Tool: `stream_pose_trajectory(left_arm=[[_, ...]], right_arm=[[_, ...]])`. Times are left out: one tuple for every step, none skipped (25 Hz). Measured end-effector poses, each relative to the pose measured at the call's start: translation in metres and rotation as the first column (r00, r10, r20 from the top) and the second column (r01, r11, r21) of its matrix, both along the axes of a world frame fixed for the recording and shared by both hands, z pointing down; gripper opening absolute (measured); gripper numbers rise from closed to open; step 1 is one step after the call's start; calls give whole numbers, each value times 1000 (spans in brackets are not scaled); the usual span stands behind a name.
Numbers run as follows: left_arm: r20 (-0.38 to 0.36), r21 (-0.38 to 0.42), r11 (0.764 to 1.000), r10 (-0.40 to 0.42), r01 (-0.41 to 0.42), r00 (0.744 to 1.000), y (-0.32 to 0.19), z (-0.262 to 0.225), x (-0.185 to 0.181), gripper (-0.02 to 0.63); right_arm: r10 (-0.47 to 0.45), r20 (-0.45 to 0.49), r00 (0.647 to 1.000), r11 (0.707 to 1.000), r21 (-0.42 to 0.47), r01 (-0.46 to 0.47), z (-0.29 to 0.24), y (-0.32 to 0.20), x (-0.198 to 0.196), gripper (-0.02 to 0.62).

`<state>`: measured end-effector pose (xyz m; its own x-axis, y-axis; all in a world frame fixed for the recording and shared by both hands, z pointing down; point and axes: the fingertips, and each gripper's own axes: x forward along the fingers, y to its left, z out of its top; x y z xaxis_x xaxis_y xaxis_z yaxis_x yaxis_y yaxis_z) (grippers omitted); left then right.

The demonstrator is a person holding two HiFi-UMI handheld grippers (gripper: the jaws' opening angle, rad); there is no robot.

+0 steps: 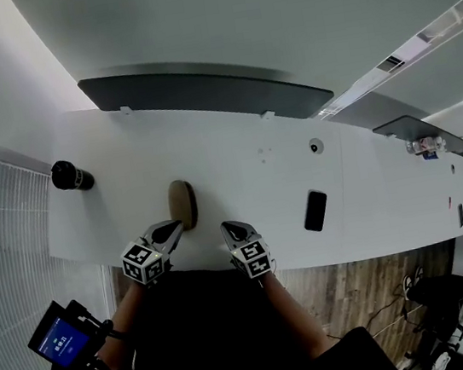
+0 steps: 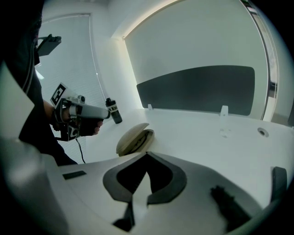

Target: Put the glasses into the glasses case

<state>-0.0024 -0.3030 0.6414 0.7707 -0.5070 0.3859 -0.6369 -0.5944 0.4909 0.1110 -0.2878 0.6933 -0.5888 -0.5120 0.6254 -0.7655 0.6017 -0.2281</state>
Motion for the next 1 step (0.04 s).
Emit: stream_pose_trajectory(left_arm=[[1, 3, 1000, 5, -5, 1000, 1, 0, 1, 8]], right_arm=[[-3, 0, 1000, 1000, 0, 3, 1, 0, -1, 6]])
